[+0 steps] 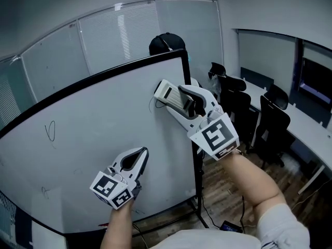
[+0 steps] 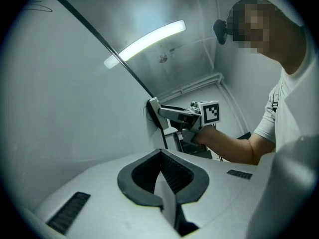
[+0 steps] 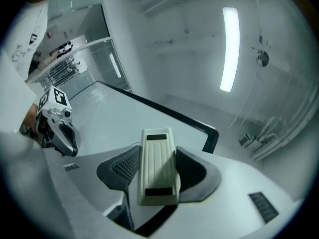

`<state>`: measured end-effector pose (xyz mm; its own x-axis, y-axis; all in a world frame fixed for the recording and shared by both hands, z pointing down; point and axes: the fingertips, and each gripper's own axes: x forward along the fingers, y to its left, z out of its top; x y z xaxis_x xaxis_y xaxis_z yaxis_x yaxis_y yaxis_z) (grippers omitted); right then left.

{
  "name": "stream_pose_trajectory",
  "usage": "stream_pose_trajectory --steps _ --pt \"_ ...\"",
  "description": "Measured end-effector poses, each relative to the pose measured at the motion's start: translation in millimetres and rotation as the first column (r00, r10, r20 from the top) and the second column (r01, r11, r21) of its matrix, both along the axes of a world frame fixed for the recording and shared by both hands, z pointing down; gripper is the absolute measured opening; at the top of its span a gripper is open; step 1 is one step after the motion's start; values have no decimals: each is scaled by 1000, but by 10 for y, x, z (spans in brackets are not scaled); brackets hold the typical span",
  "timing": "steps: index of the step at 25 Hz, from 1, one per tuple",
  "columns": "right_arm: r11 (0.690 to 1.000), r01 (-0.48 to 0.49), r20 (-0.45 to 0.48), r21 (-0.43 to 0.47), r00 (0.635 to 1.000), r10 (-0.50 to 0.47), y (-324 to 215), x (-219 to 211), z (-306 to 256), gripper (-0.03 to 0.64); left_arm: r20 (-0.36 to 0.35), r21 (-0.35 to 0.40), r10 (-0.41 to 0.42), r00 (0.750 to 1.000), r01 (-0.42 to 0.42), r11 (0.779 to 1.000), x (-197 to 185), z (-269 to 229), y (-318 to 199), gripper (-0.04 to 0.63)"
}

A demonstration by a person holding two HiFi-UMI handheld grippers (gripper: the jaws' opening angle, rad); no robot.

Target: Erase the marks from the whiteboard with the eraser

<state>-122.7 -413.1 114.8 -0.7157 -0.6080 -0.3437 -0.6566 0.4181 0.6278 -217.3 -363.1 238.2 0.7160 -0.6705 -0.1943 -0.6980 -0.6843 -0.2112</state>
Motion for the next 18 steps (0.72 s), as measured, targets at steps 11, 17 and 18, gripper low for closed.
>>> stream_pose_trajectory --steps 11,17,18 --pt "987 -106 -24 124 994 109 -22 22 -282 236 -19 -5 41 999 -41 999 -61 33 -16 8" --pt "978 -133 -46 160 989 142 -20 4 -243 236 -21 -8 50 999 -50 999 -44 33 -19 8" --pt "978 -134 -51 161 988 144 -19 1 -234 236 -20 -10 50 999 -51 999 -38 33 -23 8"
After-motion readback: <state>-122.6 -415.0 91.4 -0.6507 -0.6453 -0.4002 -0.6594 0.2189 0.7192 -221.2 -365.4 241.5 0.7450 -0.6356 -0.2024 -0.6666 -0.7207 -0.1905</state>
